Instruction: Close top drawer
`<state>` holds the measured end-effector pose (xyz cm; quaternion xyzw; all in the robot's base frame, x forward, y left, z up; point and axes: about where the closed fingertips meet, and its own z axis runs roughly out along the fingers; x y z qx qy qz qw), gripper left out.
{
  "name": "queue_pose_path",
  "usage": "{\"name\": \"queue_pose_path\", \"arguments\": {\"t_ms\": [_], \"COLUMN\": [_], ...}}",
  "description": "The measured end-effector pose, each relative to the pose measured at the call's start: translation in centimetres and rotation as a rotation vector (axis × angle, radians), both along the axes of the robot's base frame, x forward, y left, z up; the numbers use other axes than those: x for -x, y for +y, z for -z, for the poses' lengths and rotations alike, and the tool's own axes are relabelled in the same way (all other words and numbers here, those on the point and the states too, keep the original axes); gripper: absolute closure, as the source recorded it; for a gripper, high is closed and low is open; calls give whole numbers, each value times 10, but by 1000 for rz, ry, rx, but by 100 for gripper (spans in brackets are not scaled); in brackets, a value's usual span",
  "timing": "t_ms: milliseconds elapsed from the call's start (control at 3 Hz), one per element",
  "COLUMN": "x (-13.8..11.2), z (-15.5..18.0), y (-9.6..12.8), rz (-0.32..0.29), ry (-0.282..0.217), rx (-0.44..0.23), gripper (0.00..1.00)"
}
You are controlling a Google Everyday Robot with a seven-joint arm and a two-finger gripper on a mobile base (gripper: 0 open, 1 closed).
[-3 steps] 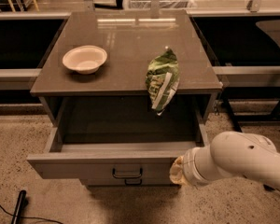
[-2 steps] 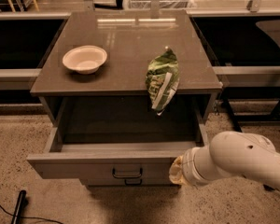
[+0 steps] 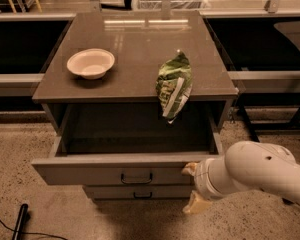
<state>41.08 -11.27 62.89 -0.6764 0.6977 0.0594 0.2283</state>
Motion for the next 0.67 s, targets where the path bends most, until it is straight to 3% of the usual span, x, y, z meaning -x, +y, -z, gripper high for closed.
{"name": "queue_pose_path", "arguments": {"t_ms": [667], "x": [0], "z": [0], "y": [0], "rz": [0], "ry": [0], "rx": [0], "gripper": [0]}}
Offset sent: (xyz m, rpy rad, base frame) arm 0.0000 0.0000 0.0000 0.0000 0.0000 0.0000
